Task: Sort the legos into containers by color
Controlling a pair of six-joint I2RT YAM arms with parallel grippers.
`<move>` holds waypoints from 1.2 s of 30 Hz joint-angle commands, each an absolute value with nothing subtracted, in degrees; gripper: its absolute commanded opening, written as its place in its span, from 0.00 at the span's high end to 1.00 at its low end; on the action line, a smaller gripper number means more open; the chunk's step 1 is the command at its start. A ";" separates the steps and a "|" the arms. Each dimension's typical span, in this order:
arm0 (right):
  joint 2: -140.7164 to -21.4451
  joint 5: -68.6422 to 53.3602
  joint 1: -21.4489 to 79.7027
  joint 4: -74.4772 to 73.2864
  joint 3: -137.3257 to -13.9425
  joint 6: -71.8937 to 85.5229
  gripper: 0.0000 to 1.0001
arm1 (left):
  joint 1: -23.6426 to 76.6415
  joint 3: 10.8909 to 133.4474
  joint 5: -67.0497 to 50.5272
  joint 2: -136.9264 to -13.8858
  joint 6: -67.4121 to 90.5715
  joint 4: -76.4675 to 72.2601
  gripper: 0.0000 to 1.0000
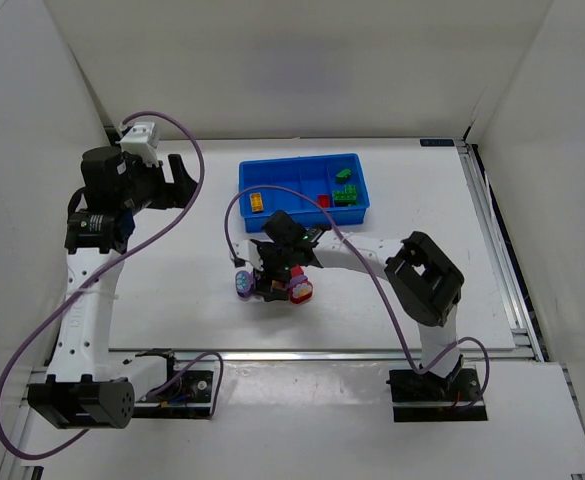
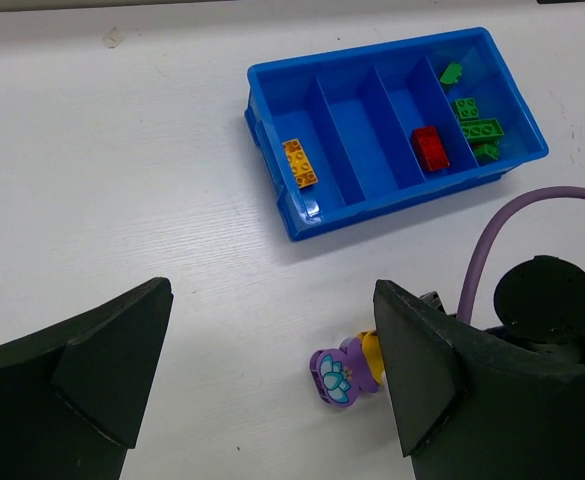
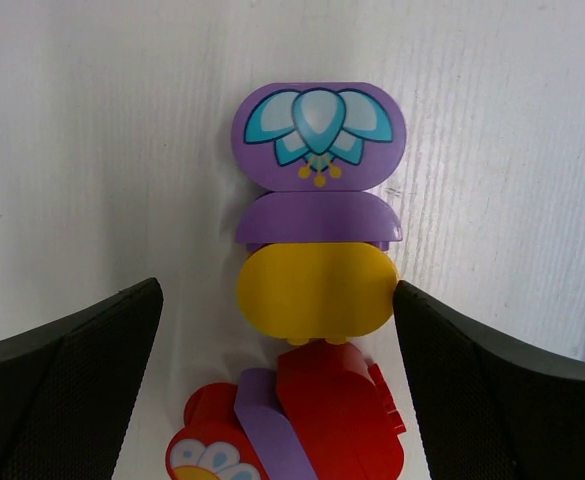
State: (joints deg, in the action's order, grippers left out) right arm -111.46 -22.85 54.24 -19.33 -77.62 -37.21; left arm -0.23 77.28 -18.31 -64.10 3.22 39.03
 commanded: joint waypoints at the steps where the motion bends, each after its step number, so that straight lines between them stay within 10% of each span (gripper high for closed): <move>1: -113.46 -23.29 53.88 -17.67 -79.54 -37.27 0.01 | -0.44 76.73 -17.84 -63.72 2.99 39.11 0.07; 21: -116.81 -22.50 52.47 -15.21 -80.68 -36.12 0.08 | -0.44 74.10 -18.37 -63.11 4.83 38.94 0.07; 36: -111.90 -22.59 51.77 -14.32 -78.75 -35.51 0.70 | -4.30 64.87 -28.29 -61.17 13.44 41.30 0.15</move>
State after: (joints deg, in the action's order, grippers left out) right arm -116.53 -22.02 52.23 -15.22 -79.24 -35.99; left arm -2.26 65.98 -23.62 -62.41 10.41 39.70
